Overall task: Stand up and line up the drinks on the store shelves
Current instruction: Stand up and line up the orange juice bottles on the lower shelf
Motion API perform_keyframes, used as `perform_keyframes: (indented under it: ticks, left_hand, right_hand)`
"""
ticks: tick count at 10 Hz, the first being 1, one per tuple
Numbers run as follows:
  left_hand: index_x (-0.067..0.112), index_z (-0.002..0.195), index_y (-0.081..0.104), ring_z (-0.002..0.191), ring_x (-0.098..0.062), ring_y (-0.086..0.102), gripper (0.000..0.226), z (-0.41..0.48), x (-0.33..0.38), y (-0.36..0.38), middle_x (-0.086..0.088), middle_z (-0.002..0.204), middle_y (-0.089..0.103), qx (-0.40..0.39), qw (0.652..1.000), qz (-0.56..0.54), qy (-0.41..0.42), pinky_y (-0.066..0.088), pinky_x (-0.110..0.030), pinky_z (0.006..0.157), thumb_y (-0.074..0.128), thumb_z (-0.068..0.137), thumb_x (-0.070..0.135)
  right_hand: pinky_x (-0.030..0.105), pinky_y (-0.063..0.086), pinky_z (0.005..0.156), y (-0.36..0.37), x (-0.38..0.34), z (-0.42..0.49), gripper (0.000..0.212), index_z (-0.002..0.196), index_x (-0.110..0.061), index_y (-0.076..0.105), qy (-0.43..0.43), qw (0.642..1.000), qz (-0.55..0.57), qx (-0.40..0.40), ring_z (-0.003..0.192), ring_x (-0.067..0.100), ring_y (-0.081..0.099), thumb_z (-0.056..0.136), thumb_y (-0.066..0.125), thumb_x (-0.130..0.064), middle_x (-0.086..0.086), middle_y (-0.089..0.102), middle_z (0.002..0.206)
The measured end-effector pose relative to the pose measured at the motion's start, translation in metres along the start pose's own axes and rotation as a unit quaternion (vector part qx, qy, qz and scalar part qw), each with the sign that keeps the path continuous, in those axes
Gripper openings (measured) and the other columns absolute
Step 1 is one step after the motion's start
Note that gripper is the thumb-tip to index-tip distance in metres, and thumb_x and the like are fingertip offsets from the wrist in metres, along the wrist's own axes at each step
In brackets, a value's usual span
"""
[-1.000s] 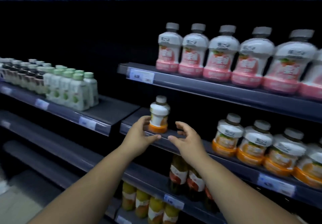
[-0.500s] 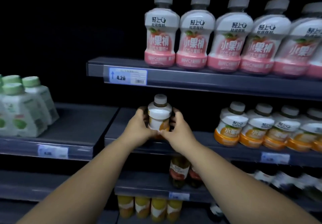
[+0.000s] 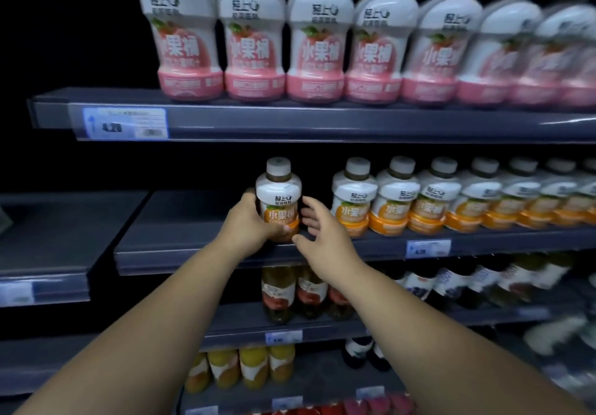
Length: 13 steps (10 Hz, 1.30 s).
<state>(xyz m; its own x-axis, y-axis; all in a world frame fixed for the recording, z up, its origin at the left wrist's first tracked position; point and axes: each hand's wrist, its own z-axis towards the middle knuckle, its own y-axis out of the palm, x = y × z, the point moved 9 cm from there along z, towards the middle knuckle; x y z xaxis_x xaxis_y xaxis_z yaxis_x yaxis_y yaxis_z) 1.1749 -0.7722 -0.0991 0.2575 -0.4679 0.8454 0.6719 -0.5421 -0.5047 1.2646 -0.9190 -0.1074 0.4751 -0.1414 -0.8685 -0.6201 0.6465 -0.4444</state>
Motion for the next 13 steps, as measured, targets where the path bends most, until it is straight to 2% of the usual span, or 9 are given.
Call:
perform_keyframes:
  ticks: [2,4,6,7,8,9,10,11,13]
  left_hand:
    - [0.015,0.121,0.056,0.1,-0.017,0.065,0.073,0.005,0.028,0.042,0.0,0.11,0.068,-0.011,1.0,0.021,0.018,0.054,-0.038,0.089,0.094,0.061,0.029]
    - [0.017,0.12,0.06,0.101,-0.023,0.066,0.07,0.007,0.03,0.049,-0.005,0.114,0.07,0.014,1.0,0.013,-0.008,0.054,-0.045,0.093,0.094,0.06,0.028]
    - [0.015,0.126,0.057,0.098,-0.017,0.064,0.064,0.005,0.029,0.045,-0.003,0.115,0.069,-0.031,0.999,0.013,-0.026,0.05,-0.036,0.091,0.089,0.071,0.022]
    - [0.019,0.122,0.059,0.099,-0.016,0.067,0.071,0.005,0.033,0.052,0.001,0.111,0.071,-0.047,0.998,-0.01,-0.036,0.053,-0.041,0.093,0.094,0.061,0.03]
    - [0.017,0.121,0.062,0.1,-0.019,0.067,0.067,0.006,0.029,0.054,-0.001,0.11,0.071,-0.022,0.999,-0.023,-0.035,0.053,-0.043,0.093,0.093,0.063,0.029]
    - [0.015,0.125,0.06,0.105,-0.02,0.065,0.062,0.005,0.026,0.053,-0.003,0.115,0.069,-0.074,0.996,-0.028,-0.05,0.05,-0.041,0.097,0.089,0.071,0.022]
    - [0.016,0.128,0.059,0.109,-0.02,0.063,0.059,0.003,0.027,0.045,-0.003,0.121,0.067,-0.101,0.993,0.009,-0.061,0.048,-0.042,0.1,0.085,0.076,0.025]
    - [0.02,0.132,0.057,0.114,-0.018,0.06,0.063,-0.018,0.037,0.043,0.0,0.125,0.066,-0.11,0.992,0.055,-0.039,0.046,-0.038,0.099,0.085,0.076,0.028]
    - [0.021,0.143,0.047,0.129,-0.021,0.051,0.074,-0.066,0.077,0.024,-0.001,0.14,0.055,-0.071,0.989,0.129,0.034,0.043,-0.034,0.1,0.082,0.079,0.024]
  right_hand:
    - [0.028,0.047,0.104,-0.055,0.023,-0.022,0.055,0.143,-0.027,0.049,0.031,0.999,-0.002,0.045,0.122,0.005,0.053,0.093,0.066,-0.011,-0.006,0.057,0.134]
    - [0.034,0.053,0.097,-0.098,0.049,-0.038,0.051,0.138,-0.033,0.053,0.065,0.994,-0.022,0.084,0.117,0.003,0.054,0.093,0.067,-0.014,-0.013,0.058,0.126]
    - [0.027,0.046,0.091,-0.111,0.055,-0.043,0.05,0.137,-0.03,0.053,0.074,0.993,-0.015,0.088,0.12,0.007,0.053,0.092,0.068,-0.015,-0.011,0.056,0.132]
    - [0.029,0.047,0.094,-0.113,0.053,-0.044,0.051,0.139,-0.029,0.052,0.075,0.994,-0.011,0.083,0.121,0.008,0.052,0.093,0.069,-0.016,-0.011,0.055,0.134]
    - [0.029,0.046,0.095,-0.114,0.053,-0.046,0.052,0.14,-0.029,0.05,0.075,0.994,-0.011,0.075,0.123,0.009,0.051,0.093,0.068,-0.017,-0.009,0.053,0.137]
    - [0.029,0.043,0.099,-0.114,0.05,-0.047,0.057,0.144,-0.03,0.046,0.073,0.995,-0.031,0.063,0.129,0.01,0.047,0.093,0.068,-0.02,-0.007,0.05,0.143]
    - [0.038,0.042,0.109,-0.108,0.043,-0.046,0.066,0.149,-0.035,0.039,0.079,0.994,-0.061,0.04,0.137,0.013,0.041,0.092,0.07,-0.025,-0.006,0.042,0.151]
    - [0.04,0.039,0.113,-0.106,0.031,-0.048,0.071,0.151,-0.037,0.035,0.081,0.994,-0.069,0.025,0.141,0.015,0.037,0.09,0.072,-0.027,-0.006,0.037,0.156]
    - [0.026,0.036,0.093,-0.13,-0.023,-0.061,0.064,0.148,-0.03,0.041,0.019,0.995,-0.089,0.032,0.129,0.012,0.044,0.092,0.07,-0.022,-0.005,0.047,0.145]
